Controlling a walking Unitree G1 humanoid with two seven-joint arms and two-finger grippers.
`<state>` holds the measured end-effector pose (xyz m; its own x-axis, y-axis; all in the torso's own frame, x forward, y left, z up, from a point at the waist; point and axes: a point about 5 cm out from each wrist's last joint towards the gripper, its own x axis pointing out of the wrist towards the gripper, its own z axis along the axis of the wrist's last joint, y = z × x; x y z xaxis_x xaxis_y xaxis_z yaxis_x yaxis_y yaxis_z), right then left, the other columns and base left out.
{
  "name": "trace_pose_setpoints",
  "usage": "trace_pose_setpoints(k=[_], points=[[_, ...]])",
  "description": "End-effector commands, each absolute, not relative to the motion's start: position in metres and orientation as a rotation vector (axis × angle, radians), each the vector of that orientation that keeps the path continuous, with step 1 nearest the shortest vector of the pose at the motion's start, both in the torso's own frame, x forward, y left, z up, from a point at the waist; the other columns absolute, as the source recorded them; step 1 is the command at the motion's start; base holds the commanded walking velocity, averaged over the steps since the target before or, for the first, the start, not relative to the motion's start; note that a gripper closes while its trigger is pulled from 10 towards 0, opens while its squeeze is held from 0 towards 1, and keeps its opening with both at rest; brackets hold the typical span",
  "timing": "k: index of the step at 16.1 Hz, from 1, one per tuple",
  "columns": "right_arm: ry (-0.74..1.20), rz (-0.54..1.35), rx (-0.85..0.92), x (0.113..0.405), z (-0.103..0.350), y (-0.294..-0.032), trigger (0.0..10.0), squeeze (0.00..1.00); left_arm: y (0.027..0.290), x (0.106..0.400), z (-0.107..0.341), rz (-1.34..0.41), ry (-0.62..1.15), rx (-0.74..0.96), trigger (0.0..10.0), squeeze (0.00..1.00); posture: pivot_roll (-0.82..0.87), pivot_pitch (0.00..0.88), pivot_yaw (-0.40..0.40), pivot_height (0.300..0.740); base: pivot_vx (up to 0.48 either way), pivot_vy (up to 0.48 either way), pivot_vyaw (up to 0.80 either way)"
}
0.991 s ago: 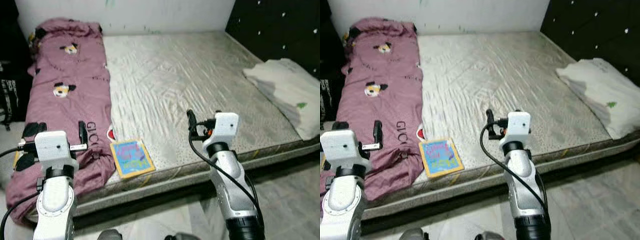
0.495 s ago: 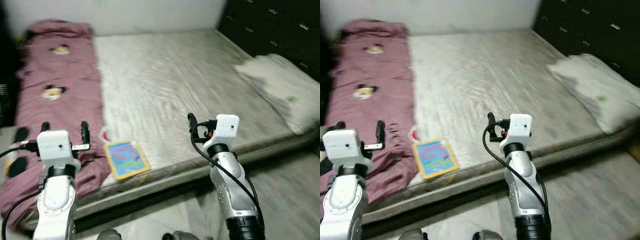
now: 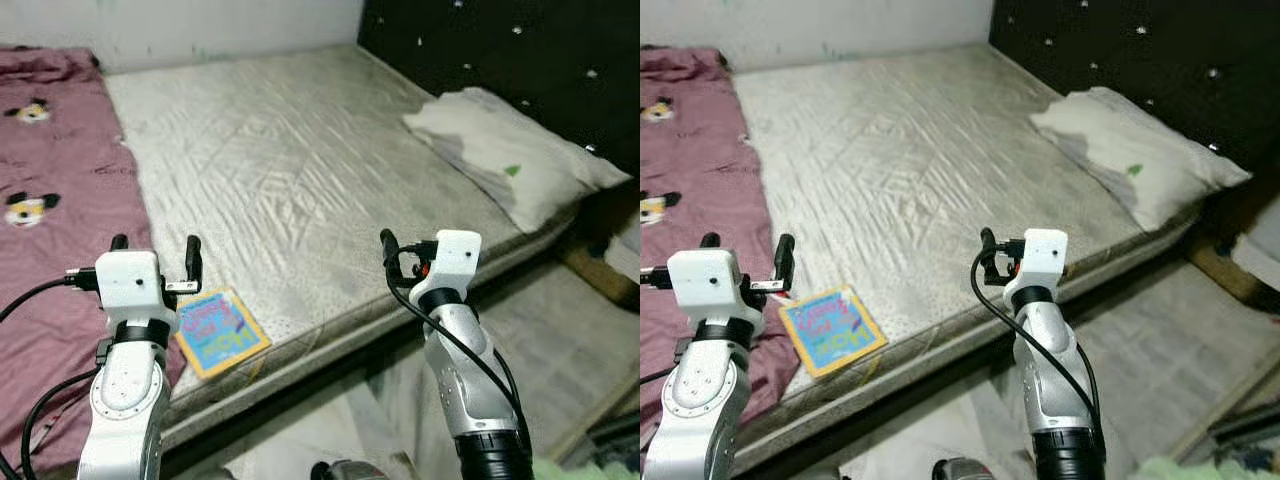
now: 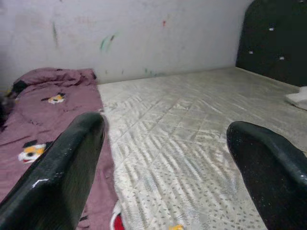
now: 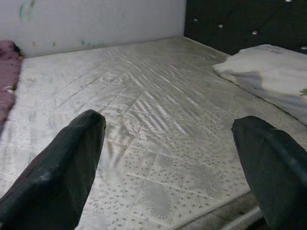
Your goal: Clean up the room
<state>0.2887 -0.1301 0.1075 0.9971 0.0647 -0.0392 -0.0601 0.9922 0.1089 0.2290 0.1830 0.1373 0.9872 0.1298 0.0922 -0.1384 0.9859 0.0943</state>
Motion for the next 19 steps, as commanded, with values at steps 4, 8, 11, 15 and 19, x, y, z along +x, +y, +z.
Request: trace_pose_setpoints(k=[4,8,11,15,19], points=[[0.062,0.074,0.08,0.291,0.108,-0.128,10.0,0.0,0.178,0.23,0.138,0.113,-0.077,0.064,10.0,0.0,0.11,0.0,-0.071,0.74,0.0,0.0,0.0],[0.062,0.084,0.068,0.291,0.107,-0.127,10.0,0.0,0.177,0.23,0.139,0.109,-0.076,0.059,10.0,0.0,0.11,0.0,-0.074,0.74,0.0,0.0,0.59],[0.068,0.091,0.083,0.291,0.107,-0.126,10.0,0.0,0.178,0.23,0.138,0.117,-0.066,0.045,10.0,0.0,0.11,0.0,-0.078,0.74,0.0,0.0,0.0],[0.071,0.111,0.091,0.29,0.107,-0.124,10.0,0.0,0.177,0.23,0.137,0.115,-0.06,0.04,10.0,0.0,0.11,0.0,-0.077,0.74,0.0,0.0,0.0],[0.064,0.148,0.067,0.289,0.108,-0.118,10.0,0.0,0.177,0.231,0.137,0.114,-0.057,0.036,10.0,0.0,0.11,0.0,-0.077,0.74,0.0,0.0,0.0]])
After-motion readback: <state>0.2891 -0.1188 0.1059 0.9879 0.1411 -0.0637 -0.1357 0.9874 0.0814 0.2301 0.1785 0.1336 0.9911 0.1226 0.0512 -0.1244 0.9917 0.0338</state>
